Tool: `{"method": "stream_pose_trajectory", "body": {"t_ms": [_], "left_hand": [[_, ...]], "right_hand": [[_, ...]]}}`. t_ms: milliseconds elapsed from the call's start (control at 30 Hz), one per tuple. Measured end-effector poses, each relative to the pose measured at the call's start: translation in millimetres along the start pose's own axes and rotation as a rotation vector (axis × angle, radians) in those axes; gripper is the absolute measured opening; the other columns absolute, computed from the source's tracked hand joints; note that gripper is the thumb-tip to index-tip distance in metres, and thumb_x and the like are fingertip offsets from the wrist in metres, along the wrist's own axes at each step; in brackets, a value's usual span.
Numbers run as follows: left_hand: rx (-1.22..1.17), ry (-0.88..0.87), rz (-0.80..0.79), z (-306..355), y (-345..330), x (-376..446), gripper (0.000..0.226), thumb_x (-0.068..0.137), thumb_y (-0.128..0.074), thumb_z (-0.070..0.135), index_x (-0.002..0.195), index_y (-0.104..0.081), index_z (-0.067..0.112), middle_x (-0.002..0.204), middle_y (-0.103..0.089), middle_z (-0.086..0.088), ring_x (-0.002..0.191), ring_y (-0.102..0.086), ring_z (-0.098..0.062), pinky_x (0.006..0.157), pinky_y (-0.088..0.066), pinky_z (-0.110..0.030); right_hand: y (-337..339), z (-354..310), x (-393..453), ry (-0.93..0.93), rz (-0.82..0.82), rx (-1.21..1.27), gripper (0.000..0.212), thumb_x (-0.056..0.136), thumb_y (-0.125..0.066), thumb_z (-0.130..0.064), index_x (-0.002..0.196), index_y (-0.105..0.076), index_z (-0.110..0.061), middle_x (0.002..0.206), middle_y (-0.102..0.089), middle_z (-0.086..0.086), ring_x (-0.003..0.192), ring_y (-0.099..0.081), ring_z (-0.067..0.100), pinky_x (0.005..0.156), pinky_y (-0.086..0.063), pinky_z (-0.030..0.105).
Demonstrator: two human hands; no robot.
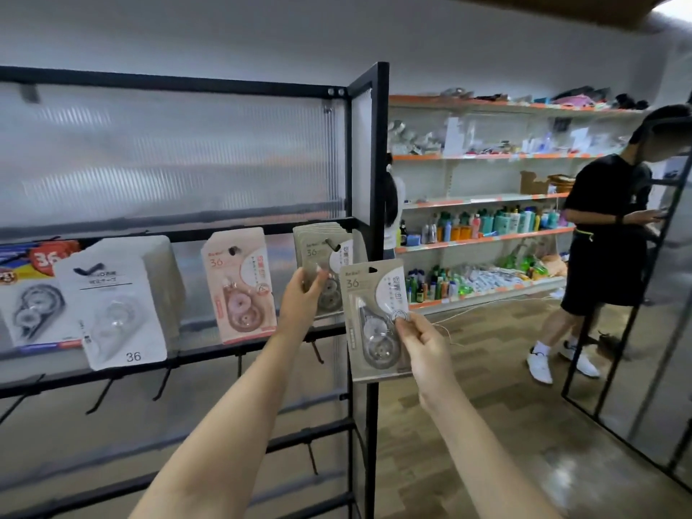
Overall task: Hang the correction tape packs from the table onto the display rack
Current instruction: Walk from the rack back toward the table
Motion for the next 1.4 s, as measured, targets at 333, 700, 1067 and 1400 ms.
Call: {"method": "stream_pose_trajectory", "body": {"t_ms": [333, 700, 1067, 1400], "left_hand": [[0.582, 0.081, -0.205, -46, 9, -46, 0.018, 0.092, -0.057, 0.024, 0.104, -0.063, 0.012, 0.096, -0.068, -0.003, 0.088, -0.062, -0.022, 0.074, -0.046, -0.031], [1.025, 0.012, -0.305, -61, 35, -84, 0.026, 0.096, -0.052, 0.035, 0.117, -0.06, 0.022, 0.115, -0.065, 0.003, 0.104, -0.061, -0.013, 0.09, -0.05, -0.028], [1.219, 0.112, -0.278, -57, 84, -127, 0.032, 0.099, -0.045, 0.035, 0.123, -0.054, 0.016, 0.119, -0.06, -0.004, 0.104, -0.059, -0.02, 0.087, -0.051, -0.031], [1.601, 0.318, -0.348, -46, 221, -180, 0.042, 0.098, -0.048, 0.027, 0.137, -0.045, 0.013, 0.135, -0.05, -0.01, 0.122, -0.047, -0.027, 0.097, -0.041, -0.038]], "right_hand": [[-36, -21, 32, 0.103, -0.056, -0.107, 0.014, 0.099, -0.049, -0.018, 0.103, -0.062, -0.013, 0.099, -0.066, 0.003, 0.097, -0.061, 0.019, 0.09, -0.048, 0.032], [-63, -4, 67, 0.033, -0.018, -0.312, 0.029, 0.099, -0.047, -0.025, 0.116, -0.059, -0.005, 0.109, -0.063, 0.011, 0.104, -0.057, 0.028, 0.082, -0.038, 0.032], [-82, 47, 42, -0.178, -0.082, -0.656, 0.035, 0.102, -0.038, -0.023, 0.123, -0.052, 0.002, 0.128, -0.056, 0.021, 0.117, -0.053, 0.036, 0.09, -0.042, 0.034], [-237, 69, -94, 0.006, -0.783, -1.12, 0.026, 0.1, -0.042, -0.017, 0.122, -0.053, -0.009, 0.112, -0.058, 0.009, 0.1, -0.057, 0.022, 0.086, -0.048, 0.032]]}}
Point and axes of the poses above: each hand's wrist, its own x-axis towards the middle knuckle, its own y-axis out of the back of the hand, z = x × y, the point moved 2 cm from there along x, towards the middle knuckle
